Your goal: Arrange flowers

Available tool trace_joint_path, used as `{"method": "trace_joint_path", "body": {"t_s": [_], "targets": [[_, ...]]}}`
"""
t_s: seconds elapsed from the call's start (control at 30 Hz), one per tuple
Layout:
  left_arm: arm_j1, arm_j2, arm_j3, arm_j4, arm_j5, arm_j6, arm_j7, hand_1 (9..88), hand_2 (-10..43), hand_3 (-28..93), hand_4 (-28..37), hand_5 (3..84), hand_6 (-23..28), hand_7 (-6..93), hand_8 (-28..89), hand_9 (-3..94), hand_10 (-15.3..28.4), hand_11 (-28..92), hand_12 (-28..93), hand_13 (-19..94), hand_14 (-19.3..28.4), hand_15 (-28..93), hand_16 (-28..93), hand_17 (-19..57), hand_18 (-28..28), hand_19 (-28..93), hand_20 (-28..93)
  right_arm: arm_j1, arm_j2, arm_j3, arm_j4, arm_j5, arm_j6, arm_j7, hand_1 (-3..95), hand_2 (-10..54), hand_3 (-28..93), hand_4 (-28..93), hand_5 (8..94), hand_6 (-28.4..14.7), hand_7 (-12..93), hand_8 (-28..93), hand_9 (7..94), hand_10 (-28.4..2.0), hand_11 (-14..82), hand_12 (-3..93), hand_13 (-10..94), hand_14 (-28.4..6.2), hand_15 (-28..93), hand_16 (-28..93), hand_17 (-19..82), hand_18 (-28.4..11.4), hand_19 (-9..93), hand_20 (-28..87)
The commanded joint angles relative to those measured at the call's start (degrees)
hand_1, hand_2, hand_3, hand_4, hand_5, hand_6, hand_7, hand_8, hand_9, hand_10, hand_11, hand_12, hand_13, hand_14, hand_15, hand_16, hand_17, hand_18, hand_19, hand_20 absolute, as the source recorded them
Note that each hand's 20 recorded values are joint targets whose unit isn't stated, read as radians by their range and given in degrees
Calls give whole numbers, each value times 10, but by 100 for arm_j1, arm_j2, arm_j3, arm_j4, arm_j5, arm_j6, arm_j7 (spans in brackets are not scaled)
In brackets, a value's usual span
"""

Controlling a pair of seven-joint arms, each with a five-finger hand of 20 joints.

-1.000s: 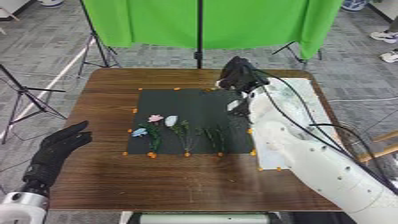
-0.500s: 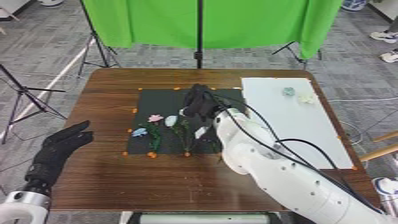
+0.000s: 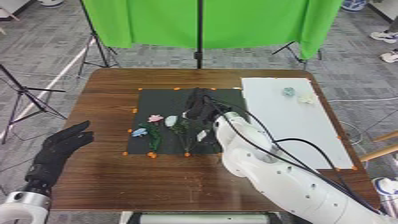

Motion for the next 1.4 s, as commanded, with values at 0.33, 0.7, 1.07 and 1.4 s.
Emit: {"method": "trace_joint_path", "body": {"t_s": [0.33, 0.7, 1.07, 1.4], "targets": [[73, -55, -24, 17, 13, -102, -39, 324, 49, 651, -105, 415, 60, 81, -55, 424, 138, 166, 110, 339, 187, 149, 20, 50, 148, 119, 186, -213, 183, 130, -174, -2, -452, -105, 575, -95, 543, -149, 710, 0, 192, 71, 858, -91, 80, 436, 908, -6, 584, 380, 611, -151, 932, 585], [82, -55, -33, 12, 10, -146, -55, 325, 46, 651, -106, 414, 58, 82, -55, 422, 138, 164, 111, 337, 187, 148, 21, 48, 148, 117, 185, -271, 232, 192, -225, -96, -565, -129, 515, -95, 608, -169, 668, 6, 192, -15, 797, -105, 146, 375, 899, -10, 582, 384, 603, -150, 932, 580], [35, -17, -22, 29, 1, -170, -93, 325, 43, 653, -108, 413, 58, 85, -56, 421, 138, 167, 111, 336, 187, 150, 21, 45, 149, 119, 184, -408, 438, 635, -557, 25, -307, -216, 492, -95, 624, -164, 662, 6, 196, -30, 783, -114, 170, 348, 892, -13, 583, 381, 593, -153, 932, 580], [101, -30, -59, -10, 8, -117, -76, 325, 43, 652, -108, 413, 58, 86, -56, 421, 138, 168, 110, 336, 187, 150, 20, 45, 149, 118, 184, -533, 1281, 1907, -480, -1118, 196, 407, 378, -95, 667, -147, 637, -8, 183, -87, 716, -148, 217, 254, 834, -50, 605, 369, 548, -170, 932, 578]]}}
